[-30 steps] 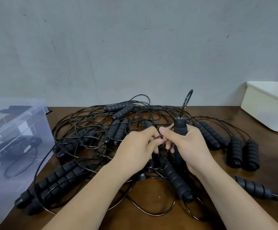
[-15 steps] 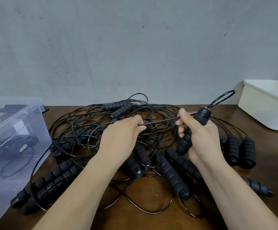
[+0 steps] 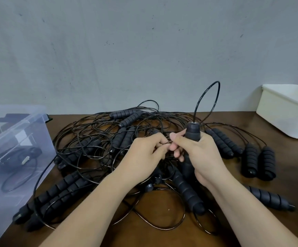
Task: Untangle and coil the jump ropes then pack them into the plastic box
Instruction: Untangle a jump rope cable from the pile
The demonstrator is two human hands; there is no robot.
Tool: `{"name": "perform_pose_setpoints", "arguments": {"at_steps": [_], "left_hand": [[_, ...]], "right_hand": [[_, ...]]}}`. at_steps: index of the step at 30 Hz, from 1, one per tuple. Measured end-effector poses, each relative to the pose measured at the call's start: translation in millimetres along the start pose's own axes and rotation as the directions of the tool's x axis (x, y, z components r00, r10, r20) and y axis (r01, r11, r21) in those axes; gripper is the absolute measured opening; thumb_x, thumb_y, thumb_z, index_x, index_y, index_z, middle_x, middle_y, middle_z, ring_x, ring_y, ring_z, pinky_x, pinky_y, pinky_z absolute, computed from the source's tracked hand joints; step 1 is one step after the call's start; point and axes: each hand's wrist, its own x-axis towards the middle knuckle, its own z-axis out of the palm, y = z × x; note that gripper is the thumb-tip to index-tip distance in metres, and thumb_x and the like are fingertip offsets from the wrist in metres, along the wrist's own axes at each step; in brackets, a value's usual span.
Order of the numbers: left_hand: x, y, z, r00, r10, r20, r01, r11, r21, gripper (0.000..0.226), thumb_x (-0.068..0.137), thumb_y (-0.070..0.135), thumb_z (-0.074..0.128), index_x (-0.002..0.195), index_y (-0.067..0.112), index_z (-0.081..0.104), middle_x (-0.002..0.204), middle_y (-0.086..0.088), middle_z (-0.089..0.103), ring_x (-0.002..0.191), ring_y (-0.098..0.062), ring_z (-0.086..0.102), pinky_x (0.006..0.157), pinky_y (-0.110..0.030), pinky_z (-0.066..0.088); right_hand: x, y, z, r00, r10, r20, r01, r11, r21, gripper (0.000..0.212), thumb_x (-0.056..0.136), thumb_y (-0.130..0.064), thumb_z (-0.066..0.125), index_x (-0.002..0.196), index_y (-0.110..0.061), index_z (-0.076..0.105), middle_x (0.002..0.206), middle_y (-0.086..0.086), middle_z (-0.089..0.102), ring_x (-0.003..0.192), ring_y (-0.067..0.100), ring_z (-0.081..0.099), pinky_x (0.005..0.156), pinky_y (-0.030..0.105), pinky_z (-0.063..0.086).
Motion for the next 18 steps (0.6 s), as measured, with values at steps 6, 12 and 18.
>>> {"name": "perform_pose_setpoints", "arguments": {"at_steps": [6,12,18], "left_hand": [[4.2,2.9,-12.4,0.997,0.066,0.041,-0.067,0.998,0.015,0.015,0.107,0.032,0.060,0.092,0.030,0.065,0.075,0.012,0.064,0.061,0.000,0.053,0.060,-0.015,0.036],[7.4,-6.6,-29.5,0.996,0.085,0.002,-0.083,0.965,0.250,0.014,0.107,0.038,0.058,0.093,0.034,0.061,0.078,0.013,0.060,0.076,-0.007,0.056,0.069,-0.032,0.048],[11.8,-19.1,-47.3,0.996,0.018,-0.088,0.022,0.901,0.434,0.018,0.108,0.044,0.051,0.094,0.034,0.057,0.083,0.012,0.058,0.081,-0.011,0.057,0.076,-0.041,0.053]], "right_hand": [[-0.9,-12.7,-5.3,0.999,-0.018,-0.044,0.022,0.995,0.095,0.016,0.096,-0.011,0.076,0.096,0.004,0.071,0.079,0.019,0.075,0.062,0.018,0.062,0.053,0.026,0.046],[0.1,-19.1,-8.0,0.991,-0.061,-0.117,0.079,0.984,0.159,0.011,0.096,-0.010,0.075,0.093,-0.001,0.070,0.080,0.018,0.076,0.063,0.017,0.065,0.056,0.025,0.047],[5.1,-25.8,-16.4,0.980,-0.071,-0.186,0.116,0.962,0.245,0.012,0.098,-0.011,0.073,0.092,-0.004,0.067,0.081,0.015,0.075,0.066,0.016,0.066,0.059,0.024,0.049]]}}
